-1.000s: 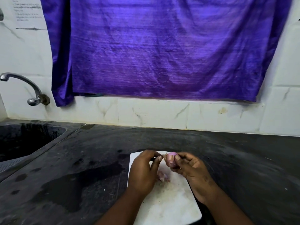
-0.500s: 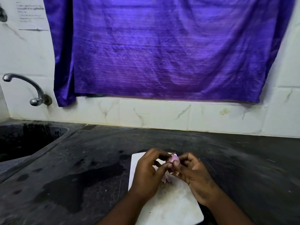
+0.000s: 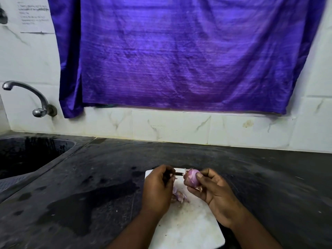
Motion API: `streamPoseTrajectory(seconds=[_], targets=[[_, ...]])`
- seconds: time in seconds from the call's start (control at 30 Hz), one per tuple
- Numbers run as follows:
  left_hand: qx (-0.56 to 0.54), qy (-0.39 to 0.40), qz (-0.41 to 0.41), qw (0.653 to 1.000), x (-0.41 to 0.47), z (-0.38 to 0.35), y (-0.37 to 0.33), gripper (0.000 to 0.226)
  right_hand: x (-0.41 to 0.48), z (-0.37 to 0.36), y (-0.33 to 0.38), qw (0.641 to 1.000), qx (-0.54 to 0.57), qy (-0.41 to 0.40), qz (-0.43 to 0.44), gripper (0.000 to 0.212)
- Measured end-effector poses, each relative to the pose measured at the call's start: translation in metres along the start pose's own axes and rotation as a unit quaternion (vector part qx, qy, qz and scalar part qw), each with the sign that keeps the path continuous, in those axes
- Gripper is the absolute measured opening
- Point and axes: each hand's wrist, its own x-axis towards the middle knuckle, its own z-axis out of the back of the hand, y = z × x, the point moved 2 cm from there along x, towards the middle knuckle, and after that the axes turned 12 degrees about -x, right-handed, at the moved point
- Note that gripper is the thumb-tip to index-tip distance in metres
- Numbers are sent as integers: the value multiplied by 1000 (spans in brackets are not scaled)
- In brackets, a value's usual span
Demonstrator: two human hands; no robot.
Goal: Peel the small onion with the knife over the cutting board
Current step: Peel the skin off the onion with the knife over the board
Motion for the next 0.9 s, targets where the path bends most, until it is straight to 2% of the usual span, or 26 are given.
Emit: streamPoseTrajectory(seconds=[0.1,0.23,0.37,0.53,0.7,0.9], targets=[[42,-2,-24,999,-1,1,-5,46,0,0,0,999,28,-7,-32,25],[46,10,-32,998,-3,1,-8,21,1,0,-2,999,11,-21,-46,30],[72,22,-79,994,-5,1,-14,38,1,1,-2,998,-2,-37,-42,24],[16,56,-74,996,-9,-4,-17,20,-1,-2,-1,999,-34,-29,-24,31],[-10,67,-77,995,-12,-5,-25,28,-1,-1,-1,998,-46,-33,-11,34],[-32,66,-41,996,-13,-5,-27,33,-2,-2,-1,997,-70,-32,0,39]])
